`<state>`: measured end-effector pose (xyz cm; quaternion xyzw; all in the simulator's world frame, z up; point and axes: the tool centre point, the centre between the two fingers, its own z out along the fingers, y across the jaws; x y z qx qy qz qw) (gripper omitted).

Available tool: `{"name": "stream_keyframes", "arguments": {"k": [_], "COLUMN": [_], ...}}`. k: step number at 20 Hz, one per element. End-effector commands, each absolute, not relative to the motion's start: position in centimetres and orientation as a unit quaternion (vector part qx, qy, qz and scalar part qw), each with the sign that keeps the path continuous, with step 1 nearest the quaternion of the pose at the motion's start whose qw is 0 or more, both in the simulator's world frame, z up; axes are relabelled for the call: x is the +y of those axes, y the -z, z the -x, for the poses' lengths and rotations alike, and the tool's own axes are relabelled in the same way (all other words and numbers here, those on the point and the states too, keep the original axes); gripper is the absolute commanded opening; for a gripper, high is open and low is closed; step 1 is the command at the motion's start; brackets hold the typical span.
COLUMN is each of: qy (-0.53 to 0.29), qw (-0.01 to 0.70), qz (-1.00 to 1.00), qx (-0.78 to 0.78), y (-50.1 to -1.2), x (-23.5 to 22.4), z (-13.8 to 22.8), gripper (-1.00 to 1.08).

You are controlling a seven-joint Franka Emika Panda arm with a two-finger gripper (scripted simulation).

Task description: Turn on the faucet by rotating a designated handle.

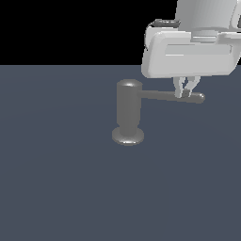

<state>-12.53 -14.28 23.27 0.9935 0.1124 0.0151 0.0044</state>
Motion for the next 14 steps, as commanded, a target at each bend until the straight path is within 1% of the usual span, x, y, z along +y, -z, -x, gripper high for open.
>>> {"name": "stream_keyframes", "arguments": {"k": [1,7,8,9,14], "qy": [0.0,0.0,0.0,-0.016,-0.014], "qw": [0.0,0.0,0.0,0.004,0.004], "qz": [-0.995,-0.995,-0.995,-0.992,-0.992], "qx": [0.104,0.104,0.104,0.123,0.121], "y": [-21.9,-21.9,-21.9,-23.3,-23.2], "x": [-15.9,-18.0,-18.0,-16.1,-16.8], "z": [13.1,12.2,12.2,10.9,9.6], "gripper": [-1.0,-1.0,-1.0,-1.0,-1.0]}}
